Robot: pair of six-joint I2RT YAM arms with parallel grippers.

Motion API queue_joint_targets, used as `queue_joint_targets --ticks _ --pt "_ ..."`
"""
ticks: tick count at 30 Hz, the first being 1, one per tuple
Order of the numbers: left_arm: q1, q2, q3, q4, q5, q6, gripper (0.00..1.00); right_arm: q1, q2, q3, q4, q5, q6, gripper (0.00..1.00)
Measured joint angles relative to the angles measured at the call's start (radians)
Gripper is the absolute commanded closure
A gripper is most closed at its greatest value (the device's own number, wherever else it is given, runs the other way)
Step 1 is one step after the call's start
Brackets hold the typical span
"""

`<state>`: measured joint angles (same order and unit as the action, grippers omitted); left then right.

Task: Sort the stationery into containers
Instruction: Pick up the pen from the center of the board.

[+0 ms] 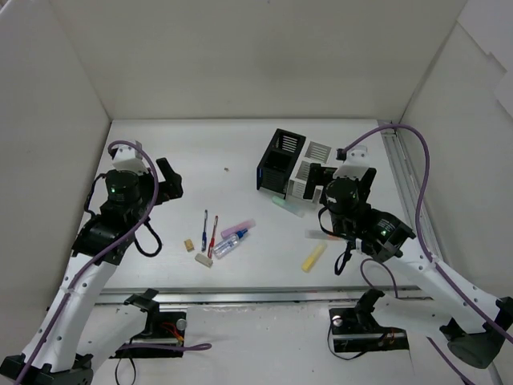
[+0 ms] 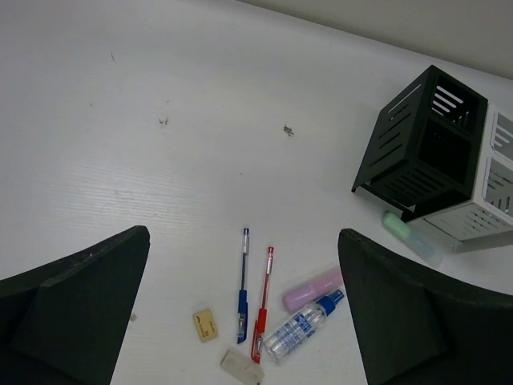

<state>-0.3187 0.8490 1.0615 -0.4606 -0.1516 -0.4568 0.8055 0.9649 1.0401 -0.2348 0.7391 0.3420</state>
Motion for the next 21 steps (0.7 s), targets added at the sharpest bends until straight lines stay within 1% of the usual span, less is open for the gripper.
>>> queue_joint_targets --ticks 4,11,17,21 --pt "0.000 -0.012 -0.020 -0.005 0.021 -0.005 0.00 0.000 0.000 -0.002 0.001 -0.036 -0.014 0.02" --pt "0.000 -0.055 -0.156 0.003 0.092 -0.006 0.00 0.000 0.043 -0.027 0.000 -0.143 -0.075 0.02" --pt "0.000 -0.065 -0.224 0.011 0.156 -0.001 0.00 -0.002 0.129 -0.039 0.008 -0.346 -0.174 0.02" --pt "0.000 -0.066 -0.267 0.023 0.208 -0.001 0.00 -0.008 0.257 -0.037 0.023 -0.488 -0.248 0.02"
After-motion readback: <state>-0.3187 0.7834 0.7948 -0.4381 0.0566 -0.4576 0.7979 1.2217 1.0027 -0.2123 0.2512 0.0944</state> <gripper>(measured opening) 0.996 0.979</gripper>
